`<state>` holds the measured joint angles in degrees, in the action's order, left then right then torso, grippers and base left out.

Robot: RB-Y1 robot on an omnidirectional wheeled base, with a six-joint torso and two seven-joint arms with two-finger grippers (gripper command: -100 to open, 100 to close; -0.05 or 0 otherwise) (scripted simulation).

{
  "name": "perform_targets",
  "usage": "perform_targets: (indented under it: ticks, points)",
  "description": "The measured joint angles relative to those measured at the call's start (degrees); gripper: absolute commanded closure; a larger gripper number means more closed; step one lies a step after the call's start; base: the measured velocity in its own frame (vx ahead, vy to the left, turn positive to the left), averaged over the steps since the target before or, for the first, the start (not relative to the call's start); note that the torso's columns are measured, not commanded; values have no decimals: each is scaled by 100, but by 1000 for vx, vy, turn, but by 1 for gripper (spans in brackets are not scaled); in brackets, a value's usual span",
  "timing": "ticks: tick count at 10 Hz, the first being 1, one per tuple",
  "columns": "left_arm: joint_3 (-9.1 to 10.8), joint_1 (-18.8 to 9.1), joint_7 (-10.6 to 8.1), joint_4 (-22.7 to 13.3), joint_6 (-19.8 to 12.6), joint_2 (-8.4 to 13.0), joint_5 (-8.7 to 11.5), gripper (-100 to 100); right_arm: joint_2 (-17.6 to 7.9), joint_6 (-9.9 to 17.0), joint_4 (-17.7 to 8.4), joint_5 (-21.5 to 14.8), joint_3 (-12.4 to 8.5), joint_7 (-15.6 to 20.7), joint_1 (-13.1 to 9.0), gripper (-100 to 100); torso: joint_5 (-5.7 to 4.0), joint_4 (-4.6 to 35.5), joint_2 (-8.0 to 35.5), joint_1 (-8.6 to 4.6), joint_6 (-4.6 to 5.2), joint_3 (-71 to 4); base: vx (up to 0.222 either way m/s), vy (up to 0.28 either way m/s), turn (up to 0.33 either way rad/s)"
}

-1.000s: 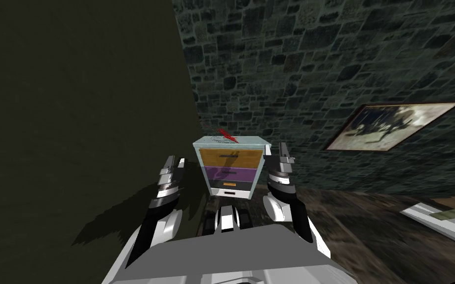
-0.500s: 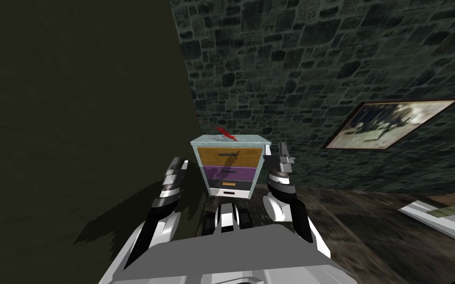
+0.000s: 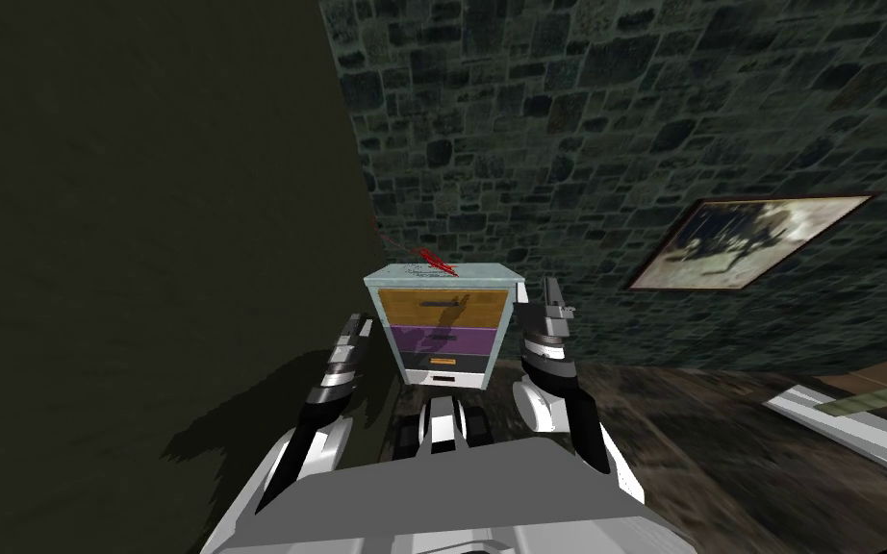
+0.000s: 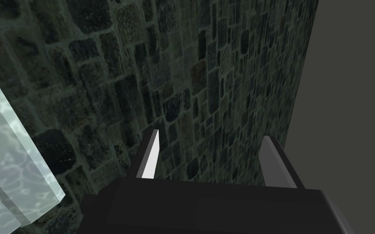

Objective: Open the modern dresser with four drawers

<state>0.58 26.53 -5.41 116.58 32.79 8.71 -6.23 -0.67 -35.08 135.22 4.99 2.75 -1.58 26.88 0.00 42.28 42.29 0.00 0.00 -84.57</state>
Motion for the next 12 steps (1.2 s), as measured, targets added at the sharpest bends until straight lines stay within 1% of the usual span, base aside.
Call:
perform_targets:
  ticks: [3, 4, 6, 7, 9, 10, 12]
  points:
    - [-55, -26, 101, -479, 207, 68, -28, -100, 0, 0, 0, 0, 0, 0, 0, 0, -1, 0, -1, -3, 0, -1, 29, -33, -35]
    - [-63, -84, 129, -626, 240, 94, -33, -100, 0, 0, 0, 0, 0, 0, 0, 0, -1, 0, 1, -2, 1, 0, 17, -28, -11]
    - [-64, -79, 152, -858, 334, 135, -30, -100, 0, 0, 0, 0, 0, 0, 0, 0, 0, 1, 2, 1, 0, 1, 24, -33, -35]
    - [-70, -134, 180, -1051, 412, 149, -35, -100, 0, 0, 0, 0, 0, 0, 0, 0, 0, 0, -2, -2, 1, -1, 22, -23, -13]
    - [-104, -180, 240, -1300, 477, 144, -56, -100, 0, 0, 0, 0, 0, 0, 0, 0, 1, 0, -1, 3, 0, -1, 28, -24, -34]
    - [-117, -214, 276, -1509, 565, 150, -64, -100, 0, 0, 0, 0, 0, 0, 0, 0, 0, -1, -2, -2, 0, -1, 38, -37, -44]
    - [-143, -253, 331, -1779, 648, 167, -76, -100, 0, 0, 0, 0, 0, 0, 0, 0, -1, 0, 2, -1, 0, 1, 22, -31, -22]
